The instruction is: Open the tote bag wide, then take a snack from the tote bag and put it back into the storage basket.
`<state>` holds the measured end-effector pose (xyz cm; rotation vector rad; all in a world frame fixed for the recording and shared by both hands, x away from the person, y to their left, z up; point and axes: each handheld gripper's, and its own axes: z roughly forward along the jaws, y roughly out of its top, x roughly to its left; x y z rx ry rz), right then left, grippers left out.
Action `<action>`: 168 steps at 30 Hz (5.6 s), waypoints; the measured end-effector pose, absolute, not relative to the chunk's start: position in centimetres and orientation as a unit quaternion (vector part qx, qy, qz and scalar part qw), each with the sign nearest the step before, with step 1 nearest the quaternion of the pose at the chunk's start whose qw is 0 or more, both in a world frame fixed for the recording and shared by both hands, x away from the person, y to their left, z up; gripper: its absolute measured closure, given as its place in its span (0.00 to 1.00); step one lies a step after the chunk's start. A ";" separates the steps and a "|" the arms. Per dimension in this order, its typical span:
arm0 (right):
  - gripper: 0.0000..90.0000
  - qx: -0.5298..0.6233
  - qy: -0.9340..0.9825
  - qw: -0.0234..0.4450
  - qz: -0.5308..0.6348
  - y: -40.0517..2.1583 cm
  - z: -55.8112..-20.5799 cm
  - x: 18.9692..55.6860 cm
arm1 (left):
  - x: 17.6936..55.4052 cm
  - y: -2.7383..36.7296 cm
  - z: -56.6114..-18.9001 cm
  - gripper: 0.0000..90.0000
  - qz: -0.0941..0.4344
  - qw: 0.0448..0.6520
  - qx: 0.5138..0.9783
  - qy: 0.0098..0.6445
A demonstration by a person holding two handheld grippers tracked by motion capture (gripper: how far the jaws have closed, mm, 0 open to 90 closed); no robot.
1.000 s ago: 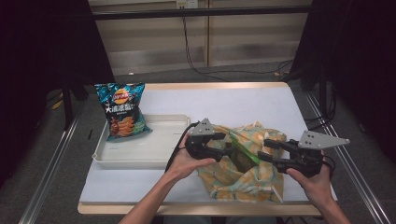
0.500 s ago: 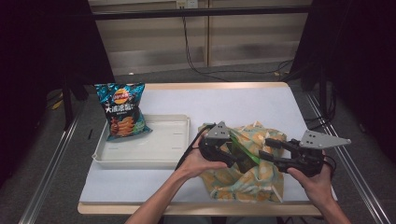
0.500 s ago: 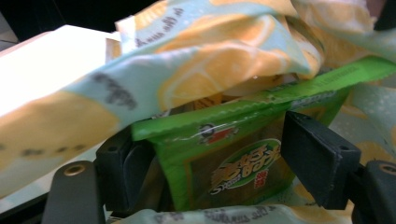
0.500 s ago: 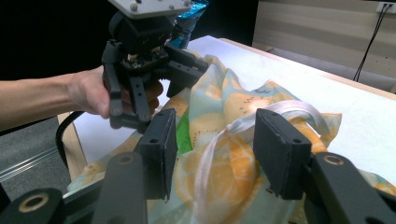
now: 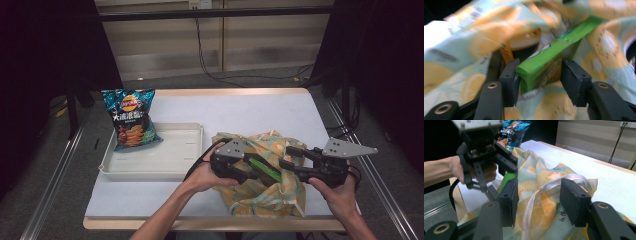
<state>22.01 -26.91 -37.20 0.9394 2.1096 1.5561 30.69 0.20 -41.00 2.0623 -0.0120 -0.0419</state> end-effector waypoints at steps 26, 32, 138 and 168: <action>0.46 0.331 0.747 0.186 0.546 -27.2 -37.3 21.9 | 30.3 1.3 -40.4 0.83 -0.020 0.503 0.864 0.011; 0.44 0.332 0.745 0.186 0.548 -27.2 -37.3 21.8 | 30.7 2.1 -40.0 0.83 -0.021 0.512 0.858 0.027; 0.19 0.347 0.711 0.181 0.584 -29.0 -39.3 18.4 | 35.5 20.6 -32.0 0.83 0.088 0.582 0.780 0.210; 0.12 0.354 0.714 0.185 0.575 -29.4 -39.8 18.7 | 41.1 23.6 -37.0 0.83 0.114 0.528 0.795 0.277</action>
